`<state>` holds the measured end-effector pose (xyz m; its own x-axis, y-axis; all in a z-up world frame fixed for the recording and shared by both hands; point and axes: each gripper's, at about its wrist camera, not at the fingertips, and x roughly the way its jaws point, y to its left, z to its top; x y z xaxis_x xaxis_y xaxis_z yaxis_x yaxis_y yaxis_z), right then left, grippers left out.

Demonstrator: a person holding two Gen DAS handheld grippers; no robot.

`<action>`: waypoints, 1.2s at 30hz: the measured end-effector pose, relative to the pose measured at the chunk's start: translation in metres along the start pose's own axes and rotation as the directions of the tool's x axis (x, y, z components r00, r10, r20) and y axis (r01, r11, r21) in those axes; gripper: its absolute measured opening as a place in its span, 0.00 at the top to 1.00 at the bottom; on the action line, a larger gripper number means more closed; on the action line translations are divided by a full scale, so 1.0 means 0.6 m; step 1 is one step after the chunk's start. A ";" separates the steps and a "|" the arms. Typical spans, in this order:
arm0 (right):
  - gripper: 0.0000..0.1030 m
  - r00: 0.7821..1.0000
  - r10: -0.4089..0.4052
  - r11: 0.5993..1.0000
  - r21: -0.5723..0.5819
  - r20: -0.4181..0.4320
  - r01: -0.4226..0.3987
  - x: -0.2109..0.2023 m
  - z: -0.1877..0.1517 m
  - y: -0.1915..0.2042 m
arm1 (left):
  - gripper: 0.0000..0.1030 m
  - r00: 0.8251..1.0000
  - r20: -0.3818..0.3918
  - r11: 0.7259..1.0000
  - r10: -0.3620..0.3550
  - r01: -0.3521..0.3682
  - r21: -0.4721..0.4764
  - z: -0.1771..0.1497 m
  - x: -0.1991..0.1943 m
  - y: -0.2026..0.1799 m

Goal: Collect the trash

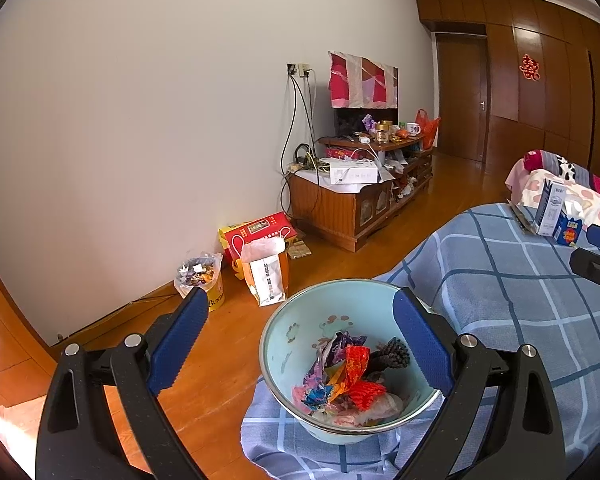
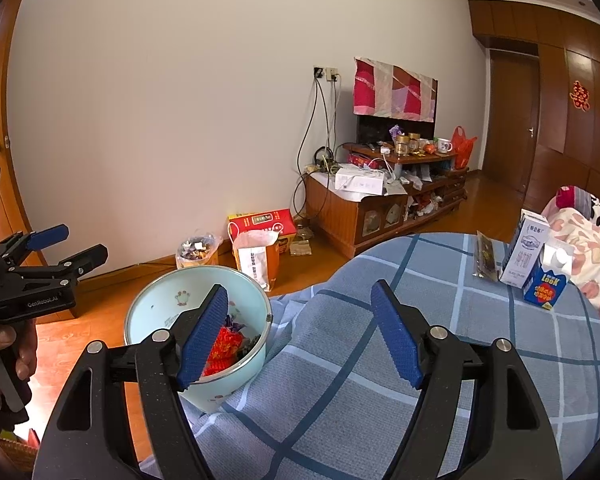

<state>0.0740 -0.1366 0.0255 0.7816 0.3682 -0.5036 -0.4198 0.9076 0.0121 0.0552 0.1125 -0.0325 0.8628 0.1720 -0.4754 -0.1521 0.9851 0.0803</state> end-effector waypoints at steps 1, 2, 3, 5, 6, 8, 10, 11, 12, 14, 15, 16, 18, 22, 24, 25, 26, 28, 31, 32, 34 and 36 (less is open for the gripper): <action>0.29 1.000 0.000 1.000 0.001 0.000 0.000 0.000 0.000 -0.001 | 0.11 1.000 -0.001 1.000 -0.001 0.001 0.002 0.000 -0.001 -0.001; 0.29 1.000 0.000 1.000 0.001 0.001 0.000 -0.001 0.000 -0.001 | 0.11 1.000 -0.002 1.000 -0.002 0.002 0.003 0.000 -0.001 -0.002; 0.29 1.000 -0.001 1.000 0.002 0.001 0.001 -0.001 -0.001 -0.001 | 0.11 1.000 -0.001 1.000 -0.003 0.003 0.003 0.000 -0.001 -0.002; 0.29 1.000 -0.001 1.000 0.001 0.002 0.001 -0.003 -0.002 -0.001 | 0.11 1.000 -0.001 1.000 -0.003 0.003 0.006 -0.001 -0.002 -0.003; 0.29 1.000 -0.001 1.000 0.002 0.002 0.001 -0.004 -0.002 0.000 | 0.11 1.000 0.000 1.000 -0.002 0.002 0.005 0.000 -0.002 -0.003; 0.29 1.000 -0.002 1.000 0.002 0.002 0.002 -0.004 -0.002 0.000 | 0.11 1.000 0.000 1.000 -0.004 0.004 0.005 0.000 -0.002 -0.003; 0.29 1.000 -0.003 1.000 0.001 0.004 0.003 -0.005 -0.002 -0.001 | 0.11 1.000 0.001 1.000 -0.005 0.005 0.005 0.000 -0.002 -0.003; 0.29 1.000 -0.003 1.000 0.002 0.006 0.003 -0.006 -0.001 0.000 | 0.11 1.000 0.001 1.000 -0.007 0.007 0.004 0.001 -0.001 -0.003; 0.29 1.000 -0.002 1.000 0.003 0.007 0.002 -0.006 -0.001 -0.001 | 0.11 1.000 0.002 1.000 -0.008 0.008 0.005 0.001 -0.001 -0.004; 0.29 1.000 -0.002 1.000 0.004 0.005 0.001 -0.006 -0.001 -0.001 | 0.11 1.000 0.002 1.000 -0.009 0.009 0.006 0.001 -0.002 -0.005; 0.29 1.000 -0.001 1.000 0.003 0.005 0.001 -0.006 -0.002 -0.001 | 0.10 1.000 0.002 1.000 -0.010 0.010 0.006 0.002 -0.002 -0.005; 0.29 1.000 -0.001 1.000 0.002 0.005 0.001 -0.007 -0.003 -0.002 | 0.10 1.000 0.002 1.000 -0.009 0.009 0.007 0.002 -0.002 -0.006; 0.29 1.000 -0.002 1.000 0.002 0.005 0.002 -0.008 -0.003 -0.001 | 0.10 1.000 0.001 1.000 -0.008 0.008 0.009 0.002 -0.003 -0.005; 0.29 1.000 -0.004 1.000 0.005 0.005 0.004 -0.011 -0.002 0.000 | 0.10 1.000 -0.001 1.000 -0.006 0.006 0.013 0.001 -0.002 -0.006; 0.29 1.000 -0.008 1.000 0.000 0.008 0.008 -0.011 -0.002 0.001 | 0.10 1.000 -0.002 1.000 -0.001 0.001 0.017 0.001 -0.001 -0.007; 0.29 1.000 -0.008 1.000 -0.001 0.008 0.008 -0.012 -0.003 0.002 | 0.10 1.000 -0.003 1.000 0.003 -0.002 0.020 -0.001 0.000 -0.007; 0.29 1.000 -0.008 1.000 -0.002 0.008 0.008 -0.012 -0.003 0.002 | 0.10 1.000 -0.004 1.000 0.007 -0.007 0.021 -0.001 0.001 -0.007; 0.29 1.000 -0.009 1.000 -0.004 0.008 0.010 -0.013 -0.003 0.004 | 0.10 1.000 -0.009 1.000 0.015 -0.015 0.027 -0.001 0.003 -0.007; 0.29 1.000 -0.010 1.000 -0.005 0.008 0.010 -0.013 -0.004 0.005 | 0.10 0.999 -0.012 0.999 0.031 -0.030 0.035 -0.002 0.006 -0.009; 0.28 1.000 -0.011 1.000 -0.006 0.008 0.011 -0.013 -0.004 0.005 | 0.10 0.999 -0.010 0.999 0.030 -0.030 0.037 -0.002 0.005 -0.011; 0.28 1.000 -0.012 1.000 -0.005 0.009 0.012 -0.013 -0.004 0.005 | 0.10 1.000 -0.003 0.999 0.029 -0.029 0.040 -0.002 0.005 -0.013; 0.27 1.000 -0.013 1.000 -0.004 0.011 0.013 -0.014 -0.003 0.004 | 0.10 1.000 0.001 0.999 0.019 -0.019 0.043 -0.001 0.002 -0.017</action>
<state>0.0655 -0.1378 0.0283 0.7920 0.3588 -0.4940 -0.4116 0.9114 0.0021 0.0575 0.1027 -0.0344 0.8604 0.1904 -0.4727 -0.1474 0.9809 0.1267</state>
